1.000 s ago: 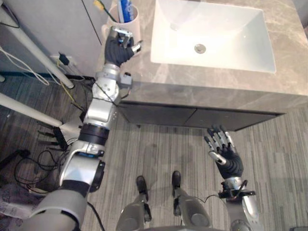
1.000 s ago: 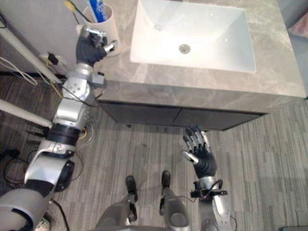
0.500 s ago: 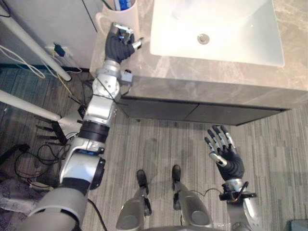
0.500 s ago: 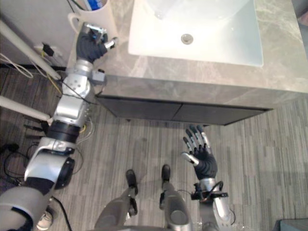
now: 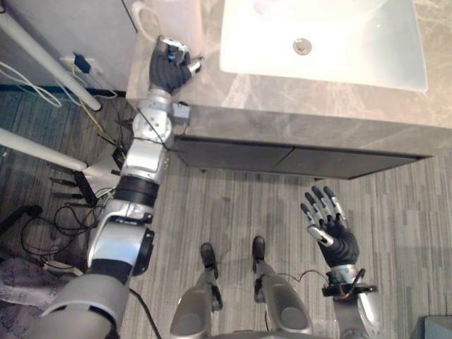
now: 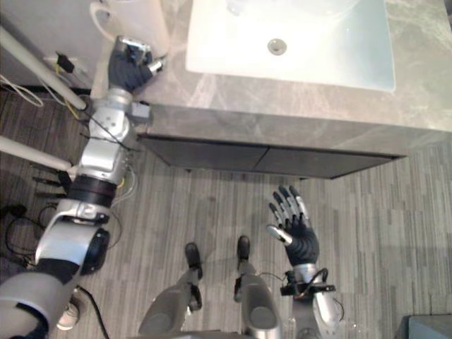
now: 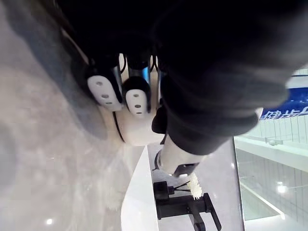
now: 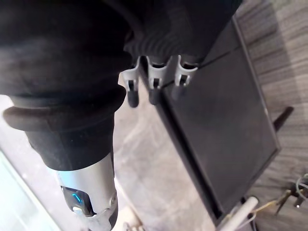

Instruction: Organize washtable

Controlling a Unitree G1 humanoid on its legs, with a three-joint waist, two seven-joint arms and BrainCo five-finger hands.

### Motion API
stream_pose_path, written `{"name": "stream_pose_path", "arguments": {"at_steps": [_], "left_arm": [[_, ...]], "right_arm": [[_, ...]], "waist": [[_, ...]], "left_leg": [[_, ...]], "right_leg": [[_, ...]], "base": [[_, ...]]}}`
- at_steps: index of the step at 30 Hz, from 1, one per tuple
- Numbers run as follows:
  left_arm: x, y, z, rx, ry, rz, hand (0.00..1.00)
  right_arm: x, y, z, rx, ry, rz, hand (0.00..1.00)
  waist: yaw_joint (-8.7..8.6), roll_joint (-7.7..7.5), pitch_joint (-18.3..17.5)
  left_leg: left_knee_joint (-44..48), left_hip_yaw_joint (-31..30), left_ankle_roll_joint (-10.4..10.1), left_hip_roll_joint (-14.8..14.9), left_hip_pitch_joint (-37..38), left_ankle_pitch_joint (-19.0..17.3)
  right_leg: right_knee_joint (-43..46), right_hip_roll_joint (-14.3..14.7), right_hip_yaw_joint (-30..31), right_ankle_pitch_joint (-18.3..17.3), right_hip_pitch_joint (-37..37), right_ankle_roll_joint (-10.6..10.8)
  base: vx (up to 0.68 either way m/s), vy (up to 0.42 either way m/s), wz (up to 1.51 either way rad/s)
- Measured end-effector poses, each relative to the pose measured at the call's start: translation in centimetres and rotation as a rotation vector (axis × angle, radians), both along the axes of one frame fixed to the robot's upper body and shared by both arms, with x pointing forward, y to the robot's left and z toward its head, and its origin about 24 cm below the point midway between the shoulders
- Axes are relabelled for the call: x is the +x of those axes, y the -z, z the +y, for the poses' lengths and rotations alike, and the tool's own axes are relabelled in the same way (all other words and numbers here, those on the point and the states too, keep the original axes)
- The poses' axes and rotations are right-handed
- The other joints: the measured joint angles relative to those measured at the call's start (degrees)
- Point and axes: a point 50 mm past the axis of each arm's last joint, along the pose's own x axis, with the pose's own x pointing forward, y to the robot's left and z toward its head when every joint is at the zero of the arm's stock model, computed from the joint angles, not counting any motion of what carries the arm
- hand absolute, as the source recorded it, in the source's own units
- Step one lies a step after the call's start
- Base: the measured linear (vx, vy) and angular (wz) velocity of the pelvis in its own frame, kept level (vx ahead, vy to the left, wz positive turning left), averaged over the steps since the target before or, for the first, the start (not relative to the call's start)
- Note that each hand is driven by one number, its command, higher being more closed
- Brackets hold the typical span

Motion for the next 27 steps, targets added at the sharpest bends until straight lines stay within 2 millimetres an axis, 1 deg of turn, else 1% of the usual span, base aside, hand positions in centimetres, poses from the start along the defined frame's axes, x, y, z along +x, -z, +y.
{"name": "stream_pose_path", "arguments": {"at_steps": [2,9,13,16,19,20,23,27], "left_arm": [[0.1,-0.2,0.0,0.000,-0.003,0.000,1.00],[0.3,-1.9,0.3,-0.004,-0.028,-0.033,1.00],[0.4,-3.7,0.5,0.000,-0.041,-0.064,1.00],[0.3,-4.7,0.7,0.000,-0.053,-0.091,1.00],[0.1,-6.2,0.2,-0.003,-0.049,-0.128,1.00],[0.2,-6.9,0.2,-0.002,-0.052,-0.138,1.00],[0.2,-7.5,0.3,0.006,-0.060,-0.147,1.00],[0.0,-8.6,-0.2,0.041,-0.056,-0.173,1.00]], "right_arm": [[0.0,0.0,0.0,0.002,0.000,0.001,0.00],[-0.1,0.0,0.0,0.007,0.000,0.003,0.00],[-0.1,0.0,0.1,0.008,-0.003,0.003,0.00],[-0.1,0.1,0.4,0.014,-0.015,0.004,0.00],[-0.1,0.0,0.8,0.021,-0.038,0.000,0.00],[-0.1,0.0,0.8,0.019,-0.045,-0.006,0.00],[-0.1,-0.3,0.8,0.018,-0.047,-0.021,0.00],[-0.1,-0.8,0.8,0.019,-0.051,-0.040,0.00]], "waist": [[0.03,-0.01,0.2],[0.01,-0.12,1.9],[0.00,-0.12,2.1],[-0.03,-0.14,2.1],[0.06,-0.56,2.5],[0.05,-0.99,2.9],[-0.12,-1.50,3.1],[-0.04,-1.74,3.3]], "left_leg": [[0.0,0.0,0.0,0.0,0.0,0.0],[0.0,0.0,0.0,0.0,0.0,0.0],[0.0,0.0,0.0,0.0,-0.8,0.0],[0.0,0.1,0.0,0.0,-0.8,0.0],[0.0,0.1,0.0,0.0,-0.9,-0.1],[0.0,0.1,0.0,0.0,-0.9,-0.1],[0.0,0.2,0.0,0.0,-1.0,-0.1],[0.0,0.4,0.0,0.0,-1.6,-0.1]], "right_leg": [[0.0,0.0,0.0,0.0,0.0,0.0],[0.1,0.0,0.0,0.1,-0.1,0.0],[0.1,0.0,0.0,0.2,-0.8,0.0],[0.1,0.0,0.0,0.2,-0.9,0.0],[0.0,-0.1,0.1,0.2,-0.9,0.0],[-0.1,-0.1,0.1,0.2,-0.9,0.0],[-0.1,-0.1,0.2,0.2,-1.1,0.0],[-0.1,-0.1,0.7,0.2,-1.8,-0.1]], "base": [[0.02,0.008,0.00],[0.00,0.000,0.00],[0.04,0.012,0.00],[0.05,0.015,-0.01],[0.04,0.017,0.00],[0.00,0.000,0.00],[0.02,0.011,-0.02],[0.04,0.014,-0.02]]}}
